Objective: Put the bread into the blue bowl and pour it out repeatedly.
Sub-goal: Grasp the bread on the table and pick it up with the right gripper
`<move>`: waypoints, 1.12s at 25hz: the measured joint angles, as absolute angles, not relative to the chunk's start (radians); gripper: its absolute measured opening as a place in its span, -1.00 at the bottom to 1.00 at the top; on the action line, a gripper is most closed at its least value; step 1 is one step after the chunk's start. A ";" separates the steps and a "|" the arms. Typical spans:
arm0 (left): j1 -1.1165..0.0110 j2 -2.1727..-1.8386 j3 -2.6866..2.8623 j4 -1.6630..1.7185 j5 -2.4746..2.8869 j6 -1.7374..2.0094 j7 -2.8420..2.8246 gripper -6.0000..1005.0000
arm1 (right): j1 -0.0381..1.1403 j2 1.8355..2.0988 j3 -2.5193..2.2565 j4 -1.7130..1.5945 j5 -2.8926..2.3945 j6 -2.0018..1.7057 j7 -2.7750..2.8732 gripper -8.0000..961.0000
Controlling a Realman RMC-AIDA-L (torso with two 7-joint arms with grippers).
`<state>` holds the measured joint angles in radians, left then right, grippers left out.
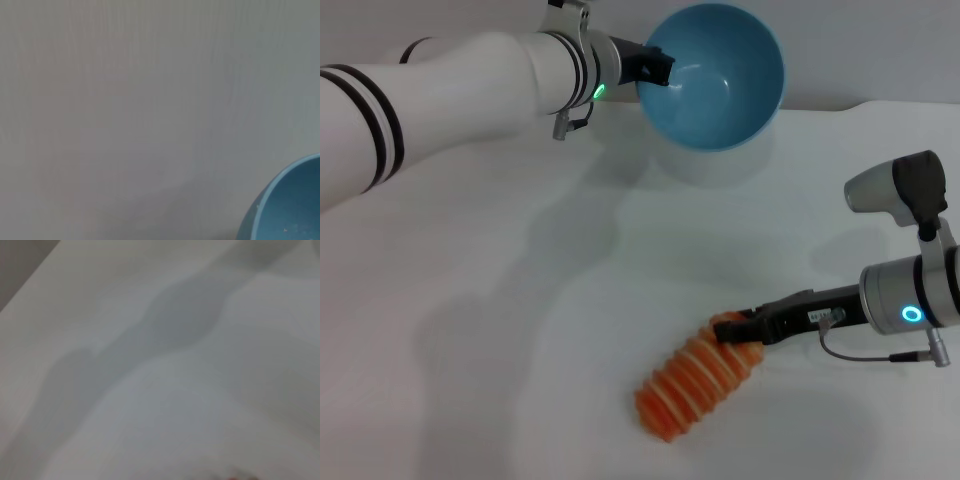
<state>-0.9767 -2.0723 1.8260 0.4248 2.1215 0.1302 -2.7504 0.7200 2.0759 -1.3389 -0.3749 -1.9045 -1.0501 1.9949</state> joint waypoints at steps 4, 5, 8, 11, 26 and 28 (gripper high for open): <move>-0.968 -2.072 1.825 0.425 2.122 0.125 -2.750 -0.99 | 0.712 2.077 -1.339 -0.410 -1.901 -1.054 1.994 -0.11; -0.968 -2.071 1.825 0.425 2.121 0.124 -2.750 -0.99 | 0.710 2.077 -1.339 -0.418 -1.901 -1.055 1.993 -0.13; -0.966 -2.070 1.824 0.425 2.122 0.126 -2.750 -0.99 | 0.696 2.077 -1.337 -0.461 -1.900 -1.054 1.993 -0.19; -0.966 -2.070 1.824 0.425 2.122 0.131 -2.750 -0.99 | 0.670 2.077 -1.335 -0.537 -1.900 -1.057 1.991 -0.24; -0.957 -2.066 1.824 0.424 2.123 0.168 -2.746 -0.99 | 0.669 2.070 -1.260 -0.807 -1.909 -1.101 1.926 -0.47; -0.957 -2.064 1.824 0.424 2.125 0.184 -2.744 -0.99 | 0.668 2.070 -1.240 -0.830 -1.916 -1.102 1.919 -0.50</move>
<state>-0.9566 -2.0642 1.8237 0.4241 2.1247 0.1842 -2.7442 0.6681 2.0695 -1.2399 -0.8298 -1.9162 -1.1024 1.9190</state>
